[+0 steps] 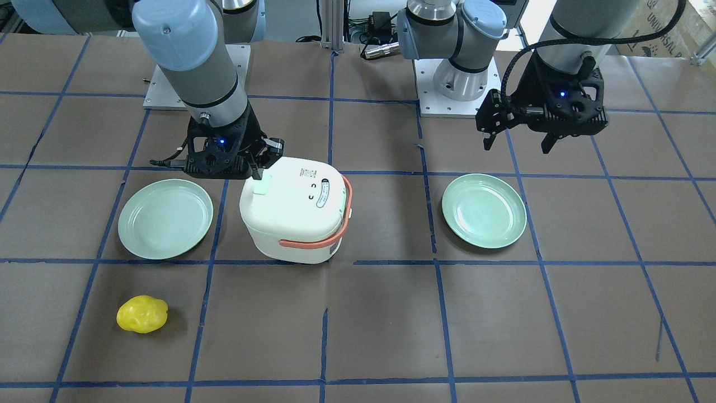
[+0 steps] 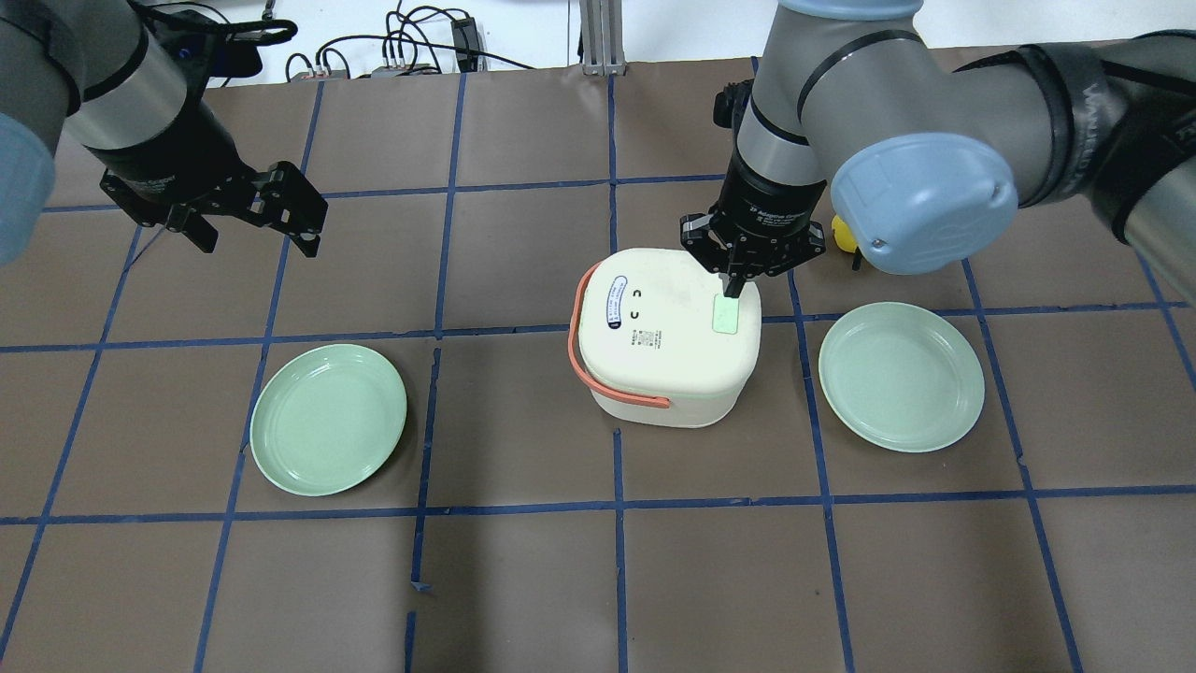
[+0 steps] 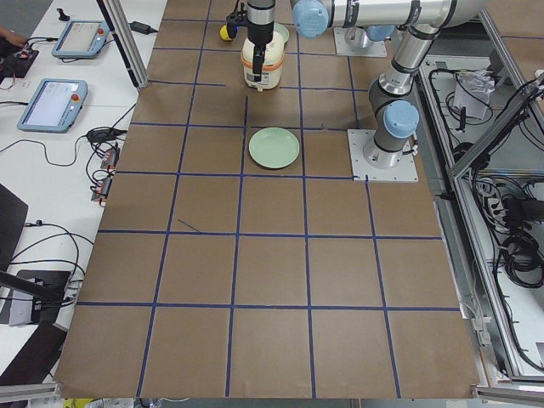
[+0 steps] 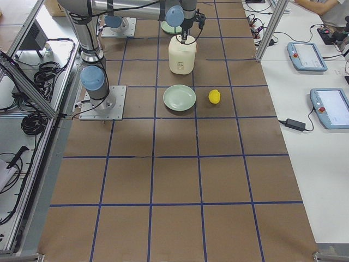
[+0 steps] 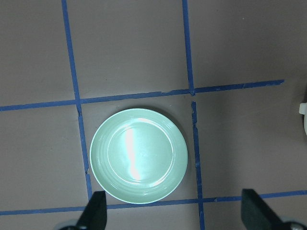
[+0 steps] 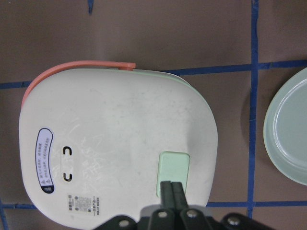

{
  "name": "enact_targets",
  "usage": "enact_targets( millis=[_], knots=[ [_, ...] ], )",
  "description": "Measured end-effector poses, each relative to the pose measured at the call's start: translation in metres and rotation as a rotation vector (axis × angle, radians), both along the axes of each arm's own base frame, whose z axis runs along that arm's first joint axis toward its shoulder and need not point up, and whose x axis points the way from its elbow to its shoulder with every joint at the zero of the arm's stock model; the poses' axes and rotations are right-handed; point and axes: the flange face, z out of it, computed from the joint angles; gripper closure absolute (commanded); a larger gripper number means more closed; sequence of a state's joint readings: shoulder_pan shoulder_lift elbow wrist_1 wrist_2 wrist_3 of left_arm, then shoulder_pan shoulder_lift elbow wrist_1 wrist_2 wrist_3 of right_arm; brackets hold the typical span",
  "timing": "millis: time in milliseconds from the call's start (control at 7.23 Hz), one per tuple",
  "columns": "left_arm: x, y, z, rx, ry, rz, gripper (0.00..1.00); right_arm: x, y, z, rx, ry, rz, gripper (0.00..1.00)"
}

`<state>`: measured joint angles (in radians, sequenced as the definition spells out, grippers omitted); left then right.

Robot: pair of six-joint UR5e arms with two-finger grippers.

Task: Press rice cooker button
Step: 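Lower the right gripper and press down on the green button, then raise the right gripper away from the cooker as the lid opens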

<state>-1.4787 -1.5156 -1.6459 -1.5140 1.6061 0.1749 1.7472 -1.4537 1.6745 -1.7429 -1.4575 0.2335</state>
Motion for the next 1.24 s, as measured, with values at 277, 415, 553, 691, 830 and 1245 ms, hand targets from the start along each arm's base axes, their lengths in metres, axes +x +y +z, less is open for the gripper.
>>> enact_targets(
  millis=[277, 415, 553, 691, 830, 1245],
  knots=[
    [0.0, 0.0, 0.0, 0.0, 0.0, 0.0, 0.0, 0.001, -0.008, -0.01, -0.007, 0.002, -0.001, 0.92],
    [0.0, 0.0, 0.0, 0.0, 0.0, 0.0, 0.0, 0.001, -0.01, -0.014, -0.006, 0.004, 0.0, 0.92],
    [0.0, 0.0, 0.0, 0.0, 0.0, 0.0, 0.0, 0.001, -0.011, -0.019, -0.002, 0.006, 0.001, 0.92],
    [0.0, 0.0, 0.0, 0.0, 0.0, 0.0, 0.0, 0.0, -0.011, -0.024, -0.001, 0.008, -0.001, 0.92],
    [0.0, 0.0, 0.0, 0.0, 0.0, 0.0, 0.0, -0.001, -0.012, -0.027, -0.004, 0.009, -0.006, 0.92],
    [0.0, 0.0, 0.0, 0.001, 0.0, 0.0, 0.0, -0.005, -0.013, -0.027, -0.002, 0.01, -0.066, 0.92]
  ],
)
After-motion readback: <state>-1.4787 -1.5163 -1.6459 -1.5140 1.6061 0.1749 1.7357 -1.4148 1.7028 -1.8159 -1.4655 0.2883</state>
